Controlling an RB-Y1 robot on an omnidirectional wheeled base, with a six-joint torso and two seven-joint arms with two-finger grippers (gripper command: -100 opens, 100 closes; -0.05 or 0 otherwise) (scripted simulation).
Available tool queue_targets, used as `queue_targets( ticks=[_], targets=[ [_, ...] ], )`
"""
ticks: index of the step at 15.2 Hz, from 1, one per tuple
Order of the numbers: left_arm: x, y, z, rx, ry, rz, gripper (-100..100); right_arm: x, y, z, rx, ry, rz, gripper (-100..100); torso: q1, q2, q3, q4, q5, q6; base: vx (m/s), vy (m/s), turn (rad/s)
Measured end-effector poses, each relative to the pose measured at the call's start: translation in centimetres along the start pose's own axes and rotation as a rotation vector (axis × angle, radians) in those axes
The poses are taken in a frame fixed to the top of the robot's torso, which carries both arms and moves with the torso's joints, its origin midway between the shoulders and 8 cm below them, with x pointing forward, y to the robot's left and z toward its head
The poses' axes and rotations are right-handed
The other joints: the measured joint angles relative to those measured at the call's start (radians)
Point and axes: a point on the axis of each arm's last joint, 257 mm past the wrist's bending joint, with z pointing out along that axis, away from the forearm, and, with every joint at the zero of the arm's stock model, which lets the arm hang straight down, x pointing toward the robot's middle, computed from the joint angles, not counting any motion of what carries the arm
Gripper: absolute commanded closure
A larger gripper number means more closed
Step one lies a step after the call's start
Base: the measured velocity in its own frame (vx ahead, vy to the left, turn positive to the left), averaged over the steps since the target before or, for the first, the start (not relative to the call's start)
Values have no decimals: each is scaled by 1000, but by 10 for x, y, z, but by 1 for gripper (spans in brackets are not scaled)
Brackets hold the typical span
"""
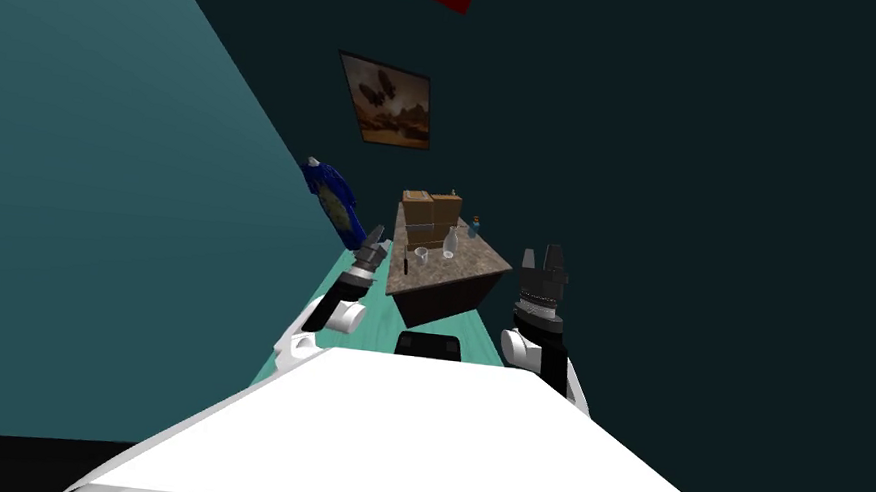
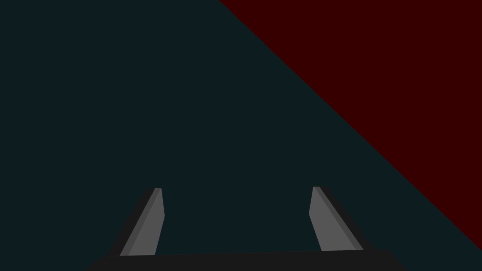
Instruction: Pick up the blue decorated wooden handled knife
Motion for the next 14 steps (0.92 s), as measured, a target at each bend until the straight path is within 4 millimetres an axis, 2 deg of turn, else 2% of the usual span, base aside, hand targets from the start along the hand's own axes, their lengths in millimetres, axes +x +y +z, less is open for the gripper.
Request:
queue_targets(
  ticks=[14],
  targets=[
    [9, 83, 14, -278, 117, 61, -100, 0, 0, 0, 0, 0, 0, 0, 1, 0, 0, 0, 0, 0, -47, 66, -95]
  ],
)
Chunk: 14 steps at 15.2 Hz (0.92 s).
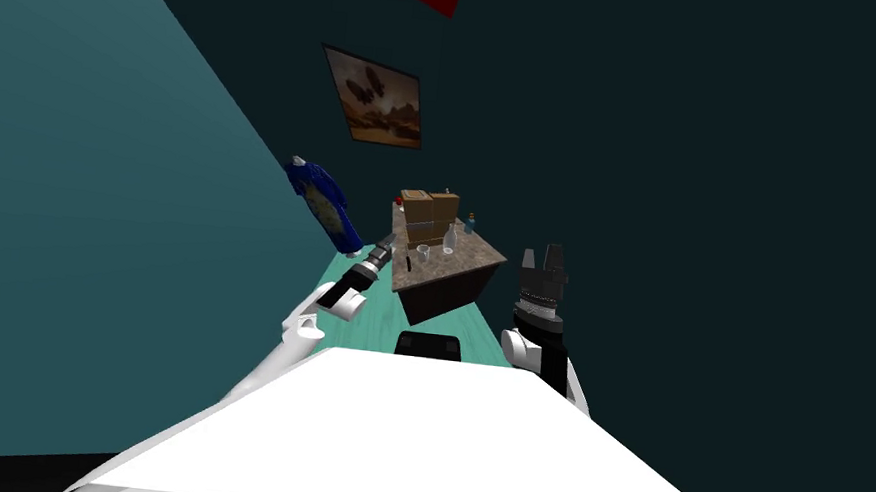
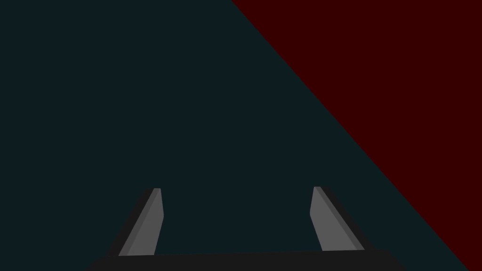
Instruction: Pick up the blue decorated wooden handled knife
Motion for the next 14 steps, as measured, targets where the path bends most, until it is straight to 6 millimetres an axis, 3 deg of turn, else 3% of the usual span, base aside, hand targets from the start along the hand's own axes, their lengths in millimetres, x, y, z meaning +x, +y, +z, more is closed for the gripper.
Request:
queue_targets(
  ticks=[3, 14],
  targets=[
    [1, 26, 6, -77, 18, 19, -100, 0, 0, 0, 0, 0, 0, 0, 0, -1, 0, 0, 0, 0, -37, 63, -103],
    [-14, 88, 16, -305, 45, 83, -100, 0, 0, 0, 0, 0, 0, 0, -2, -3, -1, -1, 0, 0, -27, 39, -126]
  ],
)
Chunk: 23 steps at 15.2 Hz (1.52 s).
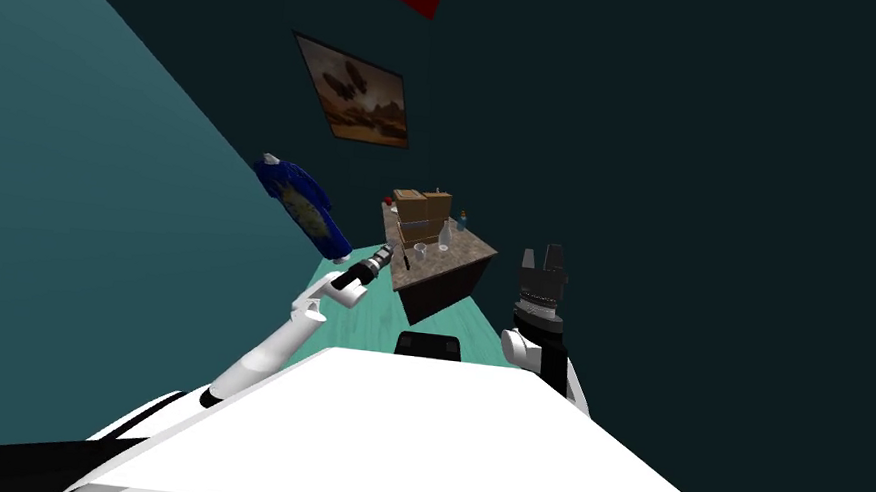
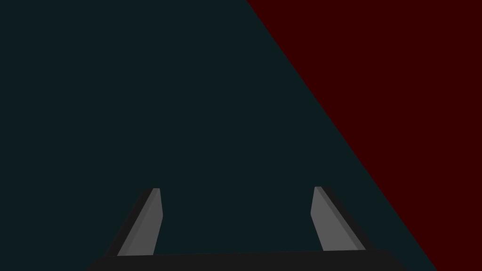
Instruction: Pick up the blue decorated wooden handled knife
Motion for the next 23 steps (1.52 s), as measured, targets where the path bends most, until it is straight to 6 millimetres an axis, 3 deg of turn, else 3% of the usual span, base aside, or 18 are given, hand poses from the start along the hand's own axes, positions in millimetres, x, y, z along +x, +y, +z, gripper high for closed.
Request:
queue_targets(
  ticks=[8, 17, 23],
  targets=[
    [-18, 49, 16, -186, 4, 58, -100, 0, 0, 0, 0, 0, 0, 0, -1, -1, -1, 0, 0, 0, -17, 27, -148],
    [-45, 99, 20, -386, -8, 117, -100, 0, 0, 0, 0, 0, 0, 0, -2, -2, -1, 0, 0, 0, -3, 15, -152],
    [-64, 121, 16, -501, -16, 145, -100, 0, 0, 0, 0, 0, 0, 0, -2, -3, -2, -1, -1, 0, 7, 5, -138]
  ],
)
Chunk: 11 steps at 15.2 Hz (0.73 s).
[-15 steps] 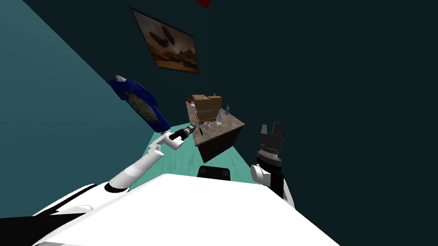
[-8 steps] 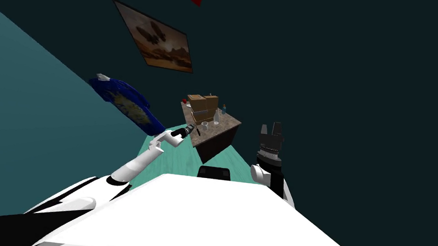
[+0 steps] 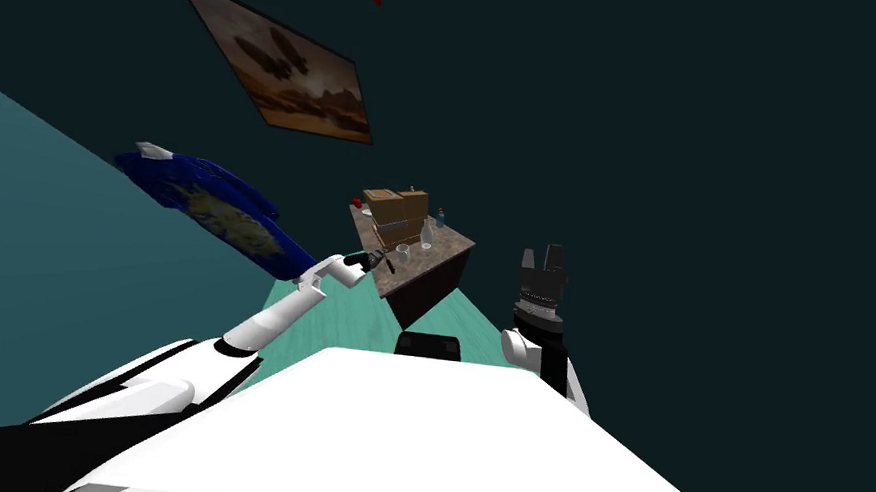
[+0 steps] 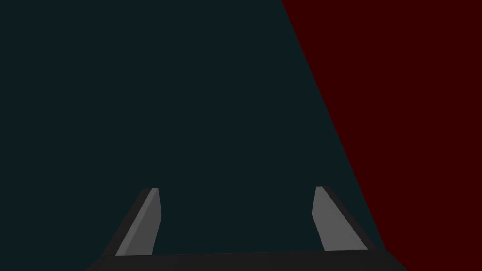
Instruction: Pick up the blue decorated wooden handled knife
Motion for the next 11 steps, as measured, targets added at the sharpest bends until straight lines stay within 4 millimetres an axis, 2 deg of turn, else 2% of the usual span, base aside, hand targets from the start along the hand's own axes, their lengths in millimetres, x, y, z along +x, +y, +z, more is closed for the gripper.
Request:
queue_targets(
  ticks=[6, 11],
  targets=[
    [-16, 37, 9, -148, -1, 29, -100, 0, 0, 0, 0, 0, 0, 0, 0, -1, -1, 0, 0, 0, 19, 2, -174],
    [-15, 77, 10, -272, 23, 37, -100, 0, 0, 0, 0, 0, 0, 0, 0, -1, -1, 0, 0, 0, 21, 2, -127]
  ],
)
